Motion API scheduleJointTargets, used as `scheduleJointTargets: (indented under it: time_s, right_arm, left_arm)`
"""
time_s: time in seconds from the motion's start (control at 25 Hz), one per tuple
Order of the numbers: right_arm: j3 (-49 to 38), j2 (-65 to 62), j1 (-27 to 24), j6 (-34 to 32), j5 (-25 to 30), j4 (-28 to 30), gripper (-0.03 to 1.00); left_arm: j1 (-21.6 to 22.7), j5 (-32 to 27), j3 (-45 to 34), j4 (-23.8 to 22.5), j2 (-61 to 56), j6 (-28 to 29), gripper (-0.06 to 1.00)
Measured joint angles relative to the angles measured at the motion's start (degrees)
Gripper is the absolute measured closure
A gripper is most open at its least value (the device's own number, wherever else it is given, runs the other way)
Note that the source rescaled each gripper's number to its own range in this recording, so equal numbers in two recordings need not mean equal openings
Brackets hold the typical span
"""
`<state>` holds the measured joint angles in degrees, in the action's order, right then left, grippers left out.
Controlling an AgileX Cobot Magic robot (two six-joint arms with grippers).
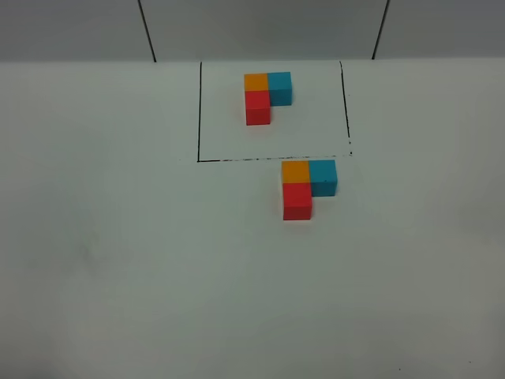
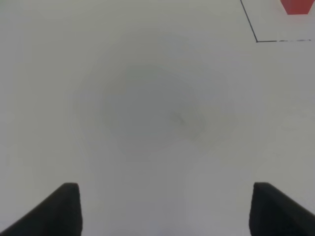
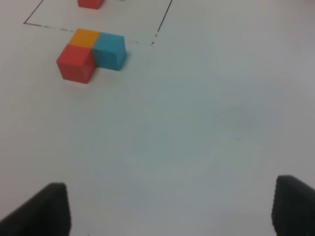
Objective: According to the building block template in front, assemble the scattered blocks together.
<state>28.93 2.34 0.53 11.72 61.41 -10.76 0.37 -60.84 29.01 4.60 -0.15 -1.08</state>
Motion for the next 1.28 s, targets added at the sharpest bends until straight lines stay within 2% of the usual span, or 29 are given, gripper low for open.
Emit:
scheduleJointTargets:
  time_s: [0.56,0.76,1.0,1.28]
  right_arm:
    - [-0.11,0.00,0.00,-0.25,0.01,-0.40,0.30]
    - [-0.11,0.00,0.00,-2.32,0.01,-0.03,0.30]
    - [-0.11,0.00,0.00,-8.57,-0.04,2.67,0.30]
    - [-0.17,0.00,0.00,-9.68,-0.09,2.81,0.30]
  left_arm:
    - [0.00,0.00,0.00,0.00,0.00,0.00,0.39]
    - [0.00,0.00,0.00,0.00,0.00,0.00,0.39]
    - [0.00,0.00,0.00,0.00,0.00,0.00,0.39]
    - [0.00,0.00,0.00,0.00,0.00,0.00,0.39]
